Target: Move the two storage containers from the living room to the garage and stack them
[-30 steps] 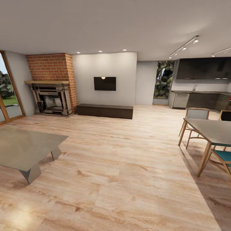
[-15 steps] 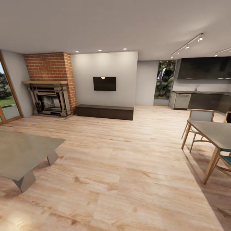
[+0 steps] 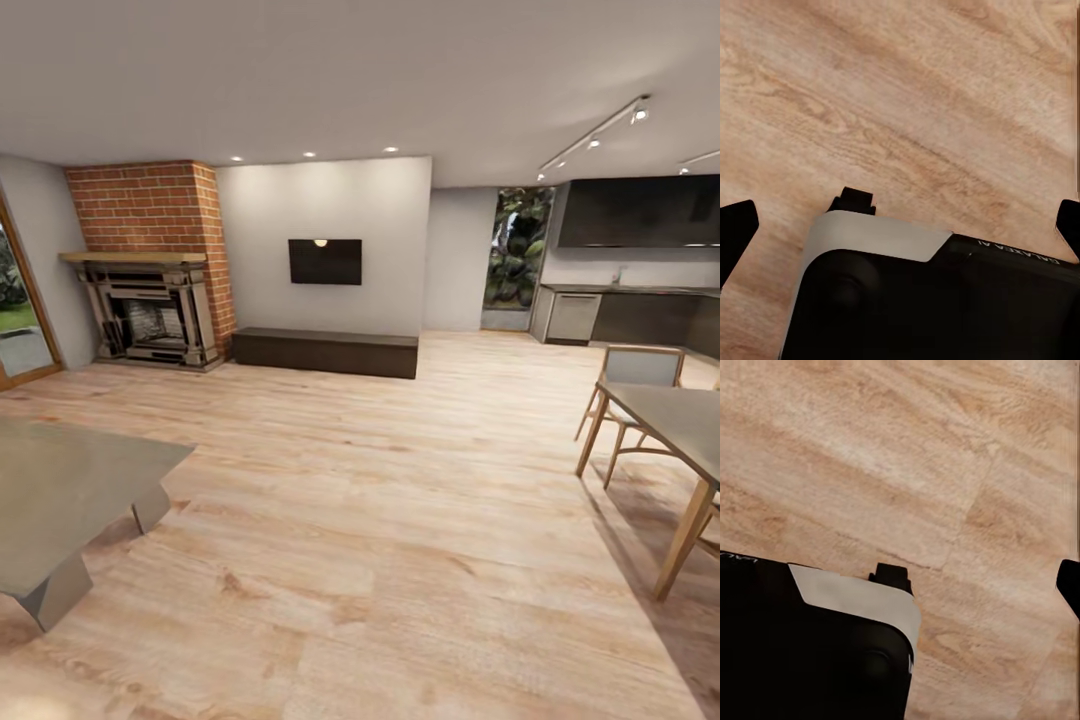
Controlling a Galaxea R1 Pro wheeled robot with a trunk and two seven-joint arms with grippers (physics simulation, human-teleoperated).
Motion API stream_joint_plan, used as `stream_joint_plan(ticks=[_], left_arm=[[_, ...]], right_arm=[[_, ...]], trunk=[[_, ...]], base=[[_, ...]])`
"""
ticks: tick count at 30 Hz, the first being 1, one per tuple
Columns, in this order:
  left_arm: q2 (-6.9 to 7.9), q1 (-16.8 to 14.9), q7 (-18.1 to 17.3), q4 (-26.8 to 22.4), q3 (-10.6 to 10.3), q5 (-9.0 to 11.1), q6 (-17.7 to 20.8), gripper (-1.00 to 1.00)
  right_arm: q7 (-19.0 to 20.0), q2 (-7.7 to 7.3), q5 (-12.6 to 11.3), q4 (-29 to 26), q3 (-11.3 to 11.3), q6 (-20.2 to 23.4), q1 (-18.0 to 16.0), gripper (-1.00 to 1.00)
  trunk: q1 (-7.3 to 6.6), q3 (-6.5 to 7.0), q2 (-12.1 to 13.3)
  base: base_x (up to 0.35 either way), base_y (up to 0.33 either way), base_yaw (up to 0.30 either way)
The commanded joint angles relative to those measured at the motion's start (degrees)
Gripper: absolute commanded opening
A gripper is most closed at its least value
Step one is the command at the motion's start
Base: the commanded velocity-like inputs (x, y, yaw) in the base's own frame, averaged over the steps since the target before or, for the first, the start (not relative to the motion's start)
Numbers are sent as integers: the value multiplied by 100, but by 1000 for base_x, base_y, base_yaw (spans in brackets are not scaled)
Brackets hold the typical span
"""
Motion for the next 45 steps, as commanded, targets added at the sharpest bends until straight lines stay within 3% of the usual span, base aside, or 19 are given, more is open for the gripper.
stream_joint_plan(ticks=[1, 9, 20, 31, 45], left_arm=[[-2, -4, 11, 4, 44, -1, -18, 100], [-2, -4, 11, 4, 44, -1, -20, 100], [-2, -4, 11, 4, 44, -1, -20, 100], [-2, -4, 11, 4, 44, -1, -20, 100], [-2, -4, 11, 4, 44, -1, -21, 100]], right_arm=[[-16, 1, 26, 18, 42, -31, -8, 100], [-46, 10, -33, 20, 1, -28, -8, 100], [-89, 29, -576, 26, -5, 33, -8, 100], [-92, 31, -625, 19, -4, 32, -8, 100], [-94, 18, -621, 18, -4, -24, -8, 100]], trunk=[[3, -7, -4], [3, -7, -4], [3, -7, -4], [3, -7, -4], [3, -7, -4]], base=[[319, 0, 0], [319, 0, 0], [319, 0, 0], [319, 0, 12], [319, 0, 203]])
